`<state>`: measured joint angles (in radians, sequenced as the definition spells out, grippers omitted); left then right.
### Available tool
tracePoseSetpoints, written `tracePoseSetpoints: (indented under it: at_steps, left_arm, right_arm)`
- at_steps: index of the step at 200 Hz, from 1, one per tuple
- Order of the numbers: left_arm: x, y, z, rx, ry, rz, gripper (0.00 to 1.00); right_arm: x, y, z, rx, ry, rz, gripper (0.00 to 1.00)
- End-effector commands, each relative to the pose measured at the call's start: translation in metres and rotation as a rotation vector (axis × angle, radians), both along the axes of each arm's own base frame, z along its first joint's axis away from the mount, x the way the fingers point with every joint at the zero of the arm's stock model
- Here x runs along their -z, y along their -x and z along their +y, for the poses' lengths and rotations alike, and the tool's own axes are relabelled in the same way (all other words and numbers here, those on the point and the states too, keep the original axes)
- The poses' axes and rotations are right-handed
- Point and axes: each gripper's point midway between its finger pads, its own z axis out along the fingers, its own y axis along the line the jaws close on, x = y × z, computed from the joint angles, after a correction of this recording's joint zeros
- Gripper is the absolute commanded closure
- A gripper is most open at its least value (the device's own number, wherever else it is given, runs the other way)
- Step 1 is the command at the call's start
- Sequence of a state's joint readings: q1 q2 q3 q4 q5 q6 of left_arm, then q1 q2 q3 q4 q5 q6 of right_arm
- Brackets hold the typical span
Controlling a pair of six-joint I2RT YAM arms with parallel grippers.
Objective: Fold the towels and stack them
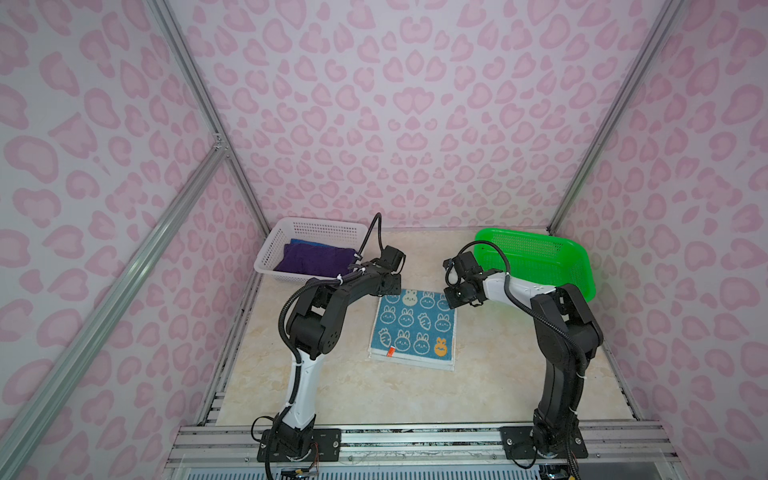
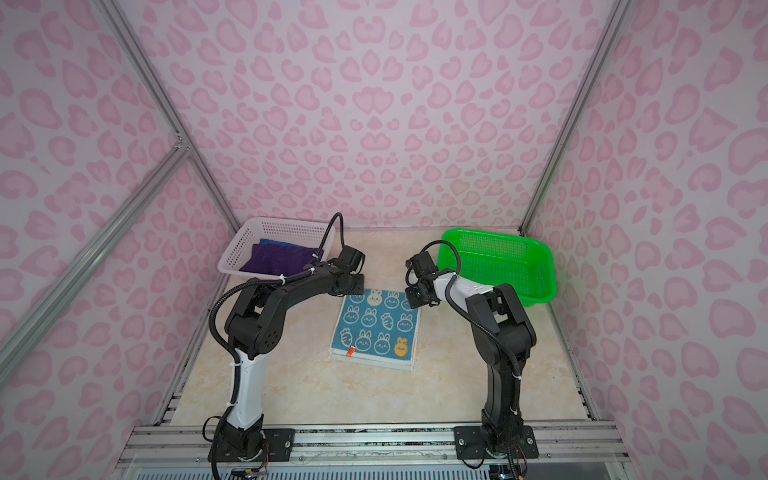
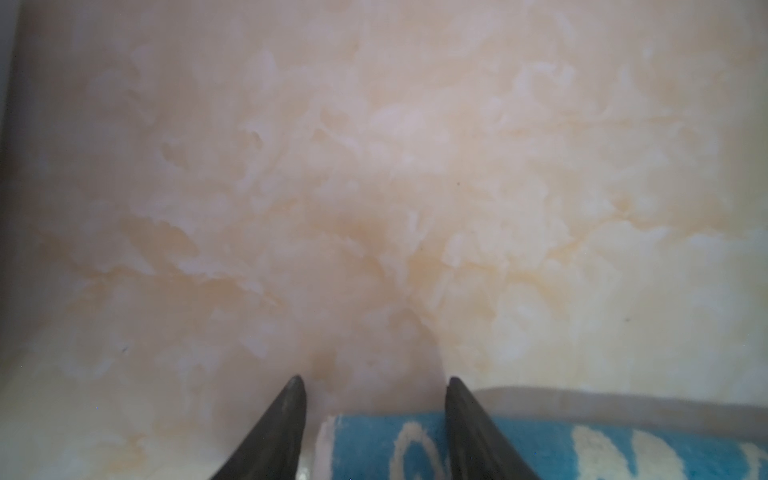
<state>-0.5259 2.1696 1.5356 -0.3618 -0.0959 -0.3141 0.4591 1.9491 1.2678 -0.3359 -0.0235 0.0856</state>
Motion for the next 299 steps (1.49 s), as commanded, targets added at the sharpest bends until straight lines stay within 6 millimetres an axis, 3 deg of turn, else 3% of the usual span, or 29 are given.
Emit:
tracePoseSetpoints:
  at_steps: [1,21,52,82,137,185,188,209,244,299]
  left_arm:
    - [0.006,0.015,0.007,-0.015,-0.016,0.051,0.53]
    - [0.011,0.016,0.007,-0.014,-0.016,0.066,0.63]
    - [0.013,0.015,0.003,-0.016,0.007,0.062,0.97]
    - [0.003,0.008,-0.002,0.000,0.032,0.024,0.98]
    - [-0.048,-0.004,0.003,0.034,0.005,-0.112,0.97]
    - [-0.079,-0.006,0.009,0.031,0.003,-0.195,0.98]
    - [-0.071,-0.002,0.012,0.029,-0.005,-0.181,0.98]
    - [-0.071,-0.001,0.014,0.035,-0.005,-0.212,0.98]
    - [-0.071,0.013,0.019,0.032,0.022,-0.229,0.98]
    - [-0.105,0.045,0.031,0.016,0.061,-0.303,0.98]
  right_arm:
    - [-0.003,-0.002,0.003,-0.002,-0.014,-0.008,1.00]
    - [-0.003,-0.002,0.003,0.003,-0.017,-0.011,1.00]
    - [-0.001,-0.003,0.004,0.008,-0.028,-0.017,1.00]
    - [-0.003,-0.004,0.005,0.006,-0.035,-0.031,1.00]
    - [-0.024,-0.017,0.006,0.016,-0.094,-0.119,1.00]
    - [-0.037,-0.021,0.009,-0.010,-0.119,-0.171,1.00]
    - [-0.038,-0.022,0.010,-0.015,-0.122,-0.177,1.00]
    - [-0.044,-0.022,0.014,-0.039,-0.156,-0.210,1.00]
    - [-0.055,-0.006,0.024,-0.087,-0.246,-0.230,1.00]
    - [-0.067,0.034,0.025,-0.131,-0.312,-0.225,1.00]
